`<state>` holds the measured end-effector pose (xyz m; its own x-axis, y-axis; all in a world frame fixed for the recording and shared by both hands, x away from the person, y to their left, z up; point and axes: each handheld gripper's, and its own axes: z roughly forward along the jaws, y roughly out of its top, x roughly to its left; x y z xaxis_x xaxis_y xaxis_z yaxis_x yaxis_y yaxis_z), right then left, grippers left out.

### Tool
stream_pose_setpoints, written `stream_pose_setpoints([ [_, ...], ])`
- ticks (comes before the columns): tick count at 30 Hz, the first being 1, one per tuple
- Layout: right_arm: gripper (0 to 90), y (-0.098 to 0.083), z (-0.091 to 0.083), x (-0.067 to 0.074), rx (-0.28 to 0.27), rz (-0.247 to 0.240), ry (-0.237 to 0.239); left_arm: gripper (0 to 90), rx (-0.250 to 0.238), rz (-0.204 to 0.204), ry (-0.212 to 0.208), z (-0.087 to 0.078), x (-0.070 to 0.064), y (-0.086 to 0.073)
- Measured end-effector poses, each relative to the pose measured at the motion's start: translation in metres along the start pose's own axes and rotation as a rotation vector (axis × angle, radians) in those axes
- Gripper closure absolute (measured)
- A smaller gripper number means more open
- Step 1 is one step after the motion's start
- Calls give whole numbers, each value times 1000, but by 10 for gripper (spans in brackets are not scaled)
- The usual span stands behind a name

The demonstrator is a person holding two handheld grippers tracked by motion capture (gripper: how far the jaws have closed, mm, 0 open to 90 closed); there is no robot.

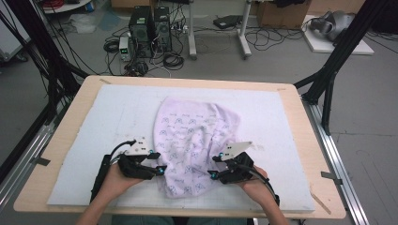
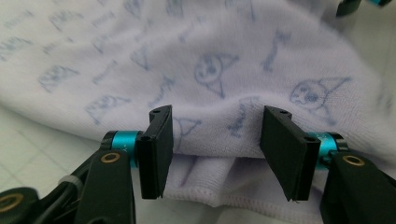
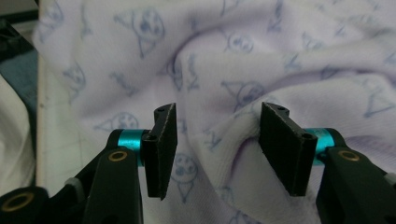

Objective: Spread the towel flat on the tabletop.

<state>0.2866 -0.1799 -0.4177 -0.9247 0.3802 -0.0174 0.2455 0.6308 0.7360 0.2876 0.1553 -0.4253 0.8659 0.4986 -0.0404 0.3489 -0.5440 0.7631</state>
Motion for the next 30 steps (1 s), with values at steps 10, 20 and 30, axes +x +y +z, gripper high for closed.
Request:
stream_pose_setpoints([
  [10, 780, -7, 16, 2, 52, -13, -40, 790, 38, 33, 38, 12, -2, 3],
  [20, 788, 36, -29, -26, -52, -6, -118, 800, -119, -81, 104, -24, 33, 32],
  [30, 780, 30, 11, -100, 85, 158, -159, 774, -35, -247, 192, 25, 97, 30],
])
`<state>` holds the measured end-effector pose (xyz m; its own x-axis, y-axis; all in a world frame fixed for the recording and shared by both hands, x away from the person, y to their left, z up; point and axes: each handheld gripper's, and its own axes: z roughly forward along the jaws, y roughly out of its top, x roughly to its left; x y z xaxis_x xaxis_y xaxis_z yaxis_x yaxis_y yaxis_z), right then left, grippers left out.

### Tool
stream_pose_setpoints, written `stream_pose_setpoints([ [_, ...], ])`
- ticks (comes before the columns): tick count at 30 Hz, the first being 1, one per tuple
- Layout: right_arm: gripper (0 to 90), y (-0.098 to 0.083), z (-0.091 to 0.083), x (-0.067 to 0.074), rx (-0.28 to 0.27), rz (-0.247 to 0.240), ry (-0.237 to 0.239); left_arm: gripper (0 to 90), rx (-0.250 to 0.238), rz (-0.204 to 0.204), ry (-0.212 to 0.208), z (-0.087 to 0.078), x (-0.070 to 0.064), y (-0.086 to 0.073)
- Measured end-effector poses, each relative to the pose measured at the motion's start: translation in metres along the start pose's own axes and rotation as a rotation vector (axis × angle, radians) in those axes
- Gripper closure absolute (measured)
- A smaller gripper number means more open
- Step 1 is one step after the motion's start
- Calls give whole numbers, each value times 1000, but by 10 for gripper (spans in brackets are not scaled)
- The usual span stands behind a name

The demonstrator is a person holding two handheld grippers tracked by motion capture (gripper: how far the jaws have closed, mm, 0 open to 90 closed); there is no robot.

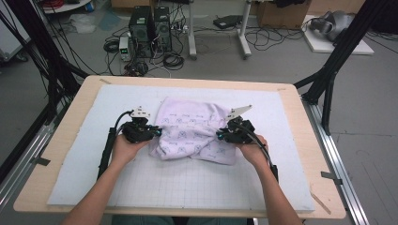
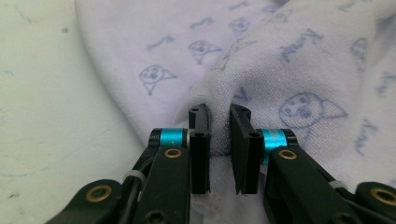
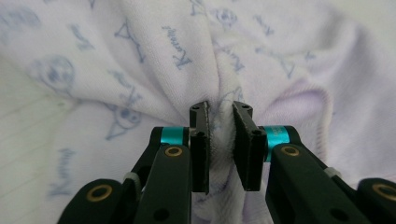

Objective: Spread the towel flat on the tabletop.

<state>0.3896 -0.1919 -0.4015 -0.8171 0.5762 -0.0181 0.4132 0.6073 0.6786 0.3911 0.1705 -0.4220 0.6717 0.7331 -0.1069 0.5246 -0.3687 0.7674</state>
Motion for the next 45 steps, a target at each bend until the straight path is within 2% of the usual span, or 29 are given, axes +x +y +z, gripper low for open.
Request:
stream_pose_setpoints([
  [2, 770, -2, 10, -4, 22, 16, 4, 723, -10, -27, 0, 3, 5, -1],
  [3, 761, -2, 13, -6, 24, 18, 5, 695, -12, -28, -1, 2, 6, -1],
  [7, 666, -3, 5, -9, -14, 42, 14, 570, -38, -29, -3, -16, 6, 0],
  [12, 584, -4, -23, 4, -96, 27, 12, 508, -88, 24, -8, -49, -3, -1],
  [14, 566, -7, -35, 12, -128, 5, 7, 505, -99, 62, -17, -61, -11, -4],
  [17, 557, -13, -48, 27, -160, -28, 16, 502, -80, 121, -52, -70, -27, -11],
  [19, 555, -20, -52, 37, -170, -51, 39, 498, -80, 158, -84, -71, -39, -17],
  [21, 541, -27, -50, 47, -140, -69, 59, 484, -63, 191, -112, -68, -49, -25],
  [23, 537, -35, -45, 55, -124, -94, 72, 424, -22, 216, -139, -58, -56, -32],
  [25, 522, -42, -35, 60, -95, -94, 85, 397, 15, 240, -145, -47, -60, -37],
  [27, 516, -47, -24, 61, -59, -99, 91, 378, 43, 243, -145, -37, -62, -37],
  [28, 514, -48, -19, 61, -44, -94, 100, 386, 43, 247, -136, -33, -63, -36],
  [30, 523, -48, -10, 61, -9, -108, 82, 452, 47, 237, -125, -25, -61, -34],
  [33, 644, -47, 0, 58, 5, -123, 37, 648, 53, 232, -107, -16, -59, -33],
  [35, 714, -47, 4, 57, 4, -120, 49, 734, 45, 241, -102, -16, -60, -33],
  [36, 772, -47, 3, 57, -5, -122, 45, 758, 43, 250, -93, -18, -61, -33],
  [38, 816, -46, 0, 58, -20, -134, 58, 783, 31, 256, -93, -25, -63, -32],
  [41, 829, -44, -11, 61, -51, -129, 83, 793, -14, 251, -89, -41, -65, -30],
  [45, 835, -39, -38, 67, -120, -146, 93, 797, -62, 256, -95, -66, -71, -27],
])
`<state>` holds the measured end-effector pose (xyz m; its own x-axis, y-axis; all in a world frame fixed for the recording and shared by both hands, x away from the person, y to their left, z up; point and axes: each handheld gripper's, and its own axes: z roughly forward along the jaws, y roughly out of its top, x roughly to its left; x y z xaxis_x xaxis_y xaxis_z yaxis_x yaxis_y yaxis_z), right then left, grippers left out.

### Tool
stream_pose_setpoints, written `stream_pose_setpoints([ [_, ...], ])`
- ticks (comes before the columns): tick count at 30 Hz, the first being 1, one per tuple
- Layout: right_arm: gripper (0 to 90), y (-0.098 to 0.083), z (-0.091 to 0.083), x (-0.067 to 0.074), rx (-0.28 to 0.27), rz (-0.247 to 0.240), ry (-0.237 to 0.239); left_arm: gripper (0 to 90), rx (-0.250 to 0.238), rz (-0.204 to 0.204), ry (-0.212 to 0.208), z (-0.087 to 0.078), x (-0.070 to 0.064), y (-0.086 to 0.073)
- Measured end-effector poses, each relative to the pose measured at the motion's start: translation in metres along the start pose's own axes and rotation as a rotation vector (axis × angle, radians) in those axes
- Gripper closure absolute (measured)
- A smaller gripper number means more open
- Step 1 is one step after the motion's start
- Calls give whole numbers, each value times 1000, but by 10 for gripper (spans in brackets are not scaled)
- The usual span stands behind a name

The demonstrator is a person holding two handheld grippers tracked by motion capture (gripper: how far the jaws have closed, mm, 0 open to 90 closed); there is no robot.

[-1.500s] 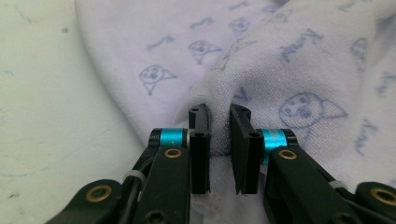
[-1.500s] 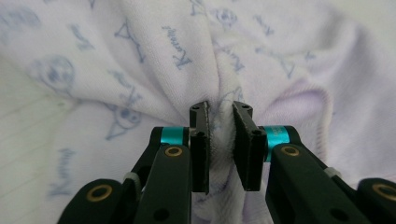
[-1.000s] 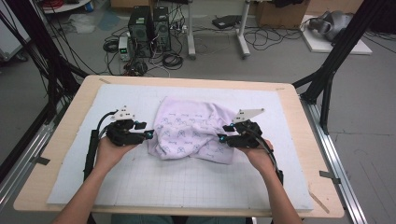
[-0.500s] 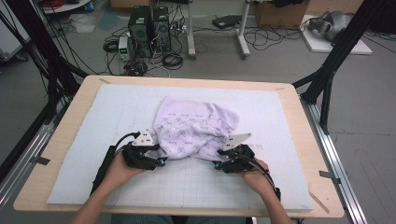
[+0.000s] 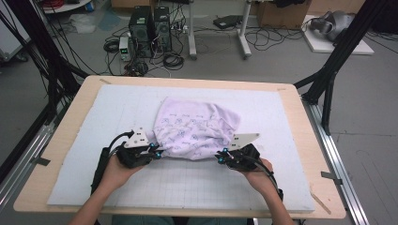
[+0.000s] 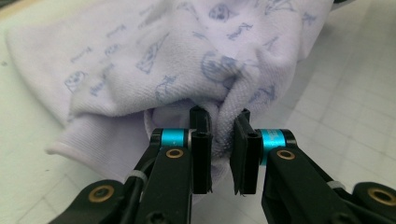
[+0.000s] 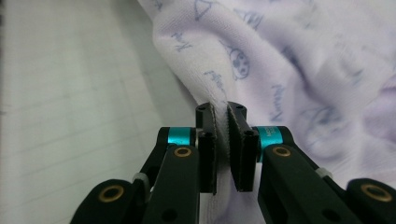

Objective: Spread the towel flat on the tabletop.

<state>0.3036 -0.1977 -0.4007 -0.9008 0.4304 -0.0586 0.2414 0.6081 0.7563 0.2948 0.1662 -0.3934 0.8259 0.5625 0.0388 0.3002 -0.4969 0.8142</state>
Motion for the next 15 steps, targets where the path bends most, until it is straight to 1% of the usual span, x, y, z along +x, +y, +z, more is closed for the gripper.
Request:
stream_pose_setpoints([
  [3, 836, 10, -20, 4, -28, -15, 16, 797, -30, 6, -10, -19, -4, 7],
  [5, 836, 18, -32, 5, -54, -25, 23, 797, -61, -5, -26, -31, -6, 13],
  [6, 836, 22, -38, 4, -70, -32, 19, 797, -73, 1, -23, -36, -6, 16],
  [7, 836, 25, -43, 4, -76, -42, 13, 796, -72, 10, -16, -39, -4, 18],
  [8, 836, 29, -46, 1, -75, -52, 2, 794, -71, 5, -15, -39, -1, 20],
  [10, 835, 36, -45, -8, -56, -59, -18, 793, -68, -9, -4, -32, 8, 22],
  [11, 836, 39, -41, -15, -40, -52, -24, 794, -61, -16, 11, -25, 13, 23],
  [12, 835, 41, -36, -22, -31, -42, -33, 794, -47, -17, 30, -17, 19, 24],
  [13, 835, 42, -29, -30, -23, -33, -43, 794, -38, -31, 47, -9, 25, 24],
  [14, 836, 43, -21, -38, -2, -14, -49, 794, -34, -51, 53, 0, 32, 24],
  [15, 835, 42, -13, -46, 26, -7, -66, 794, -27, -62, 70, 9, 39, 23],
])
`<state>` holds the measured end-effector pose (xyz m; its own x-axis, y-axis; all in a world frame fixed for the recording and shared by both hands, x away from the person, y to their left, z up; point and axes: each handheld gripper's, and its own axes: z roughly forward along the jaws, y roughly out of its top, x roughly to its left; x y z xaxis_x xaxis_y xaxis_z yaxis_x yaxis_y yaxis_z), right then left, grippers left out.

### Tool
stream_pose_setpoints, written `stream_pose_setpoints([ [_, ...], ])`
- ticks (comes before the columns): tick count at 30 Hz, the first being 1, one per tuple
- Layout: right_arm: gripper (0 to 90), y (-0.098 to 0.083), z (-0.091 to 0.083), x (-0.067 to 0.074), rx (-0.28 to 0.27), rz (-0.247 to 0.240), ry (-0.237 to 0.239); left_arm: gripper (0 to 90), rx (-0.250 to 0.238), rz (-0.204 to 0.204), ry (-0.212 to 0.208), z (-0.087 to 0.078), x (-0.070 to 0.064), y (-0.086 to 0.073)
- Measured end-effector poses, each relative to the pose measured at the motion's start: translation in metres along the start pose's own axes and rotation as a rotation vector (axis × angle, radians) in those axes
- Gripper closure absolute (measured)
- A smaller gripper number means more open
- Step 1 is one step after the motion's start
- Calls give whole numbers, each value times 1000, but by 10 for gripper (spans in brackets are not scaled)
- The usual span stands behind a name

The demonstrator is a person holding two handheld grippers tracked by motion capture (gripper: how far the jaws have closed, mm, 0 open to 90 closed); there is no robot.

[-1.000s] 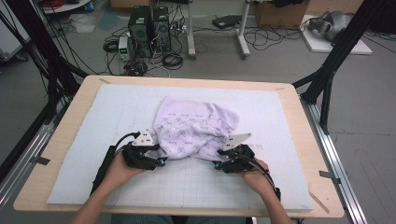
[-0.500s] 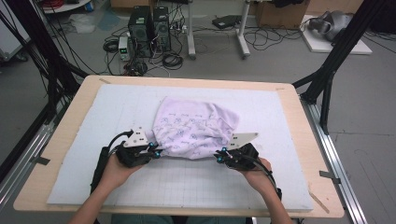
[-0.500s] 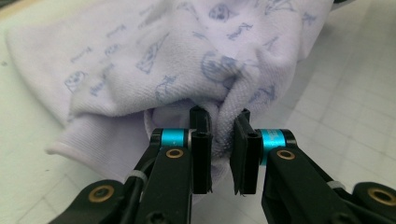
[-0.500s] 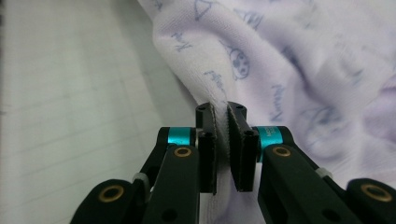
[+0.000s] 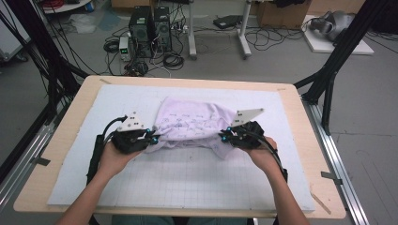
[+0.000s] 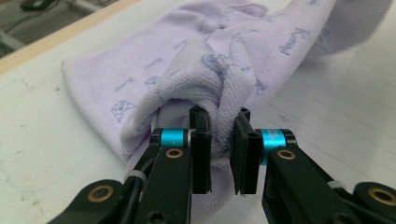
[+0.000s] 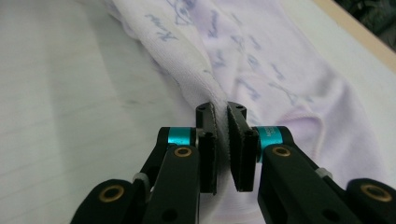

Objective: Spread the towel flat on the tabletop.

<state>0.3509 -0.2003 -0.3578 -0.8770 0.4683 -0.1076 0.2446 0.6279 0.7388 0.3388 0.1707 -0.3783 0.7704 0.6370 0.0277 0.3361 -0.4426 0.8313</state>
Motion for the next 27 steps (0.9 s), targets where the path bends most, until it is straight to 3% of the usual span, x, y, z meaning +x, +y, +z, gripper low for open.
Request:
stream_pose_setpoints([
  [4, 833, -7, 34, -31, 53, 71, -13, 792, 35, -64, 39, 33, 23, -4],
  [7, 833, -11, 55, -43, 90, 110, -17, 791, 64, -107, 46, 54, 36, -12],
  [8, 833, -13, 61, -47, 99, 117, -9, 789, 66, -137, 40, 60, 40, -15],
  [10, 829, -16, 71, -53, 108, 148, -9, 782, 53, -177, 24, 64, 46, -19],
  [12, 806, -18, 74, -57, 93, 177, -3, 747, 51, -166, 40, 61, 46, -17],
  [14, 764, -16, 70, -58, 89, 175, -14, 682, 44, -161, 50, 53, 44, -15],
  [17, 703, -12, 53, -55, 41, 174, -29, 592, 2, -204, 31, 34, 47, -13],
  [18, 689, -12, 46, -53, 25, 171, -26, 563, -5, -201, 29, 27, 48, -14],
  [23, 653, -8, 12, -36, -29, 136, -30, 499, 6, -141, 43, 0, 37, -15],
  [27, 623, -3, 1, -9, -66, 68, 15, 487, 4, -83, 32, -10, 21, -18],
])
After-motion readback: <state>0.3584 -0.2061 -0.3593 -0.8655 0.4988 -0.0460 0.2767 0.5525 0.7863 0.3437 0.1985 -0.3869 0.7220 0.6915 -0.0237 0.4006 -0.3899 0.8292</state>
